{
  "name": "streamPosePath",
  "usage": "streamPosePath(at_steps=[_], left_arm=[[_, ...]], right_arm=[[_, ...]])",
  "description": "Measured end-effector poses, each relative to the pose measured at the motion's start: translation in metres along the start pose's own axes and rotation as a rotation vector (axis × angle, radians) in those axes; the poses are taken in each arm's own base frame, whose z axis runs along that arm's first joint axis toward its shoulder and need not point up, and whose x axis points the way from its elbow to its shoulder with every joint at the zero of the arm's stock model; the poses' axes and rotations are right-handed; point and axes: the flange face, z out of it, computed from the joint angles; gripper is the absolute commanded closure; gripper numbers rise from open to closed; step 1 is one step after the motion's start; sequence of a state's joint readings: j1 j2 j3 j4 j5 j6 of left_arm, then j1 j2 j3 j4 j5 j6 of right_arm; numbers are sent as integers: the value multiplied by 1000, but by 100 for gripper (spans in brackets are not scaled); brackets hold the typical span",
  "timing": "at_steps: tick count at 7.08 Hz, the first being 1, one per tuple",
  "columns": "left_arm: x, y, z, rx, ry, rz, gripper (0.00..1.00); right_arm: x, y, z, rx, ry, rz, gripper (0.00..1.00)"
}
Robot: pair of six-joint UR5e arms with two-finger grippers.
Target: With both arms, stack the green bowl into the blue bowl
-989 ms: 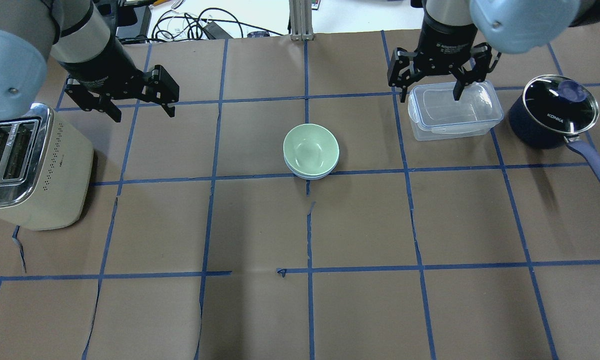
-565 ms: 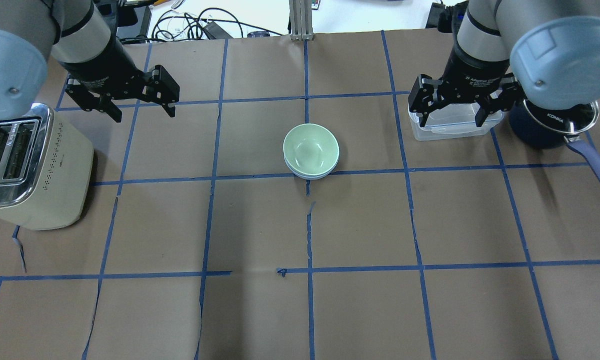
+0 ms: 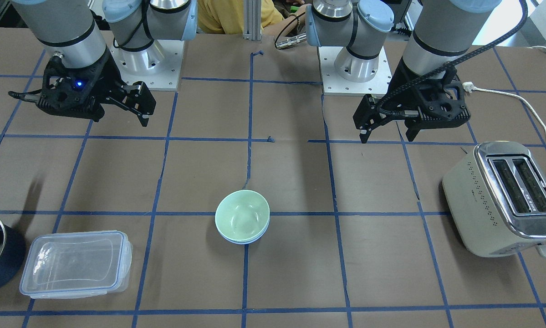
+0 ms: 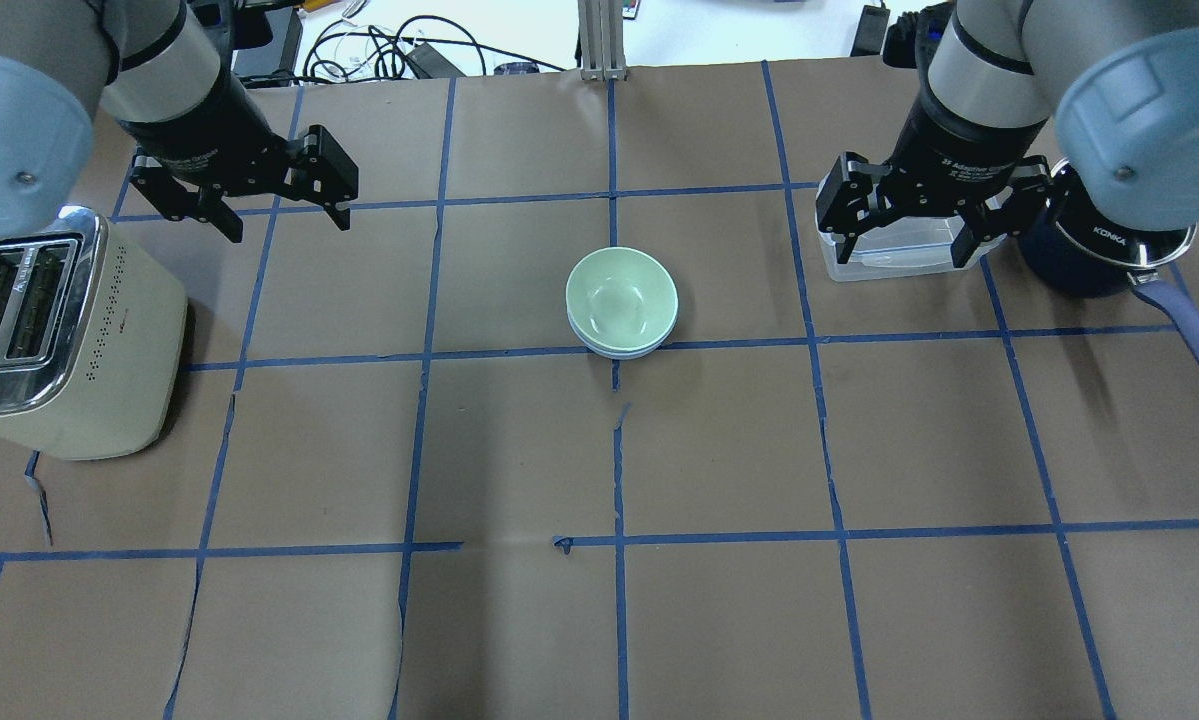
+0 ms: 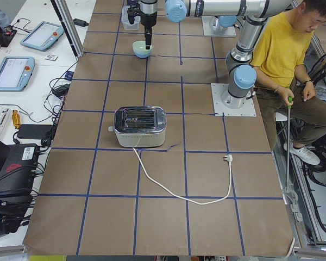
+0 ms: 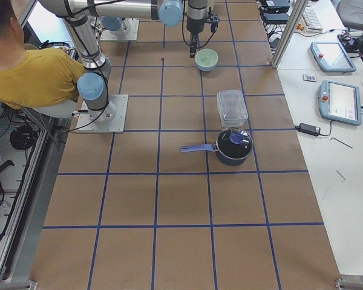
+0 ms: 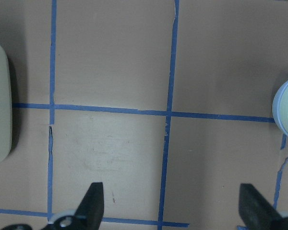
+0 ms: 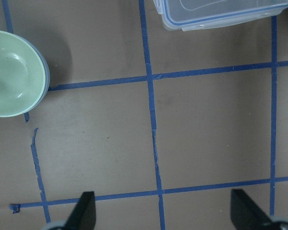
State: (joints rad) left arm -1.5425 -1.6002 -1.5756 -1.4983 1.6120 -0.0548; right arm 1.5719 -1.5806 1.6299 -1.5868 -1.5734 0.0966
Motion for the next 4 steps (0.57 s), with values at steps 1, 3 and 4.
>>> streamPosePath(at_steps=[1,3,4], left_arm=[[5,1,-1,1,0,8,0],[23,7,-3,8,-5,45,0],[27,9,-4,9,-6,53,0]], right_arm=[[0,2,0,-5,0,1,0],[0,3,0,-11,0,1,0],[0,3,1,-13,0,1,0]])
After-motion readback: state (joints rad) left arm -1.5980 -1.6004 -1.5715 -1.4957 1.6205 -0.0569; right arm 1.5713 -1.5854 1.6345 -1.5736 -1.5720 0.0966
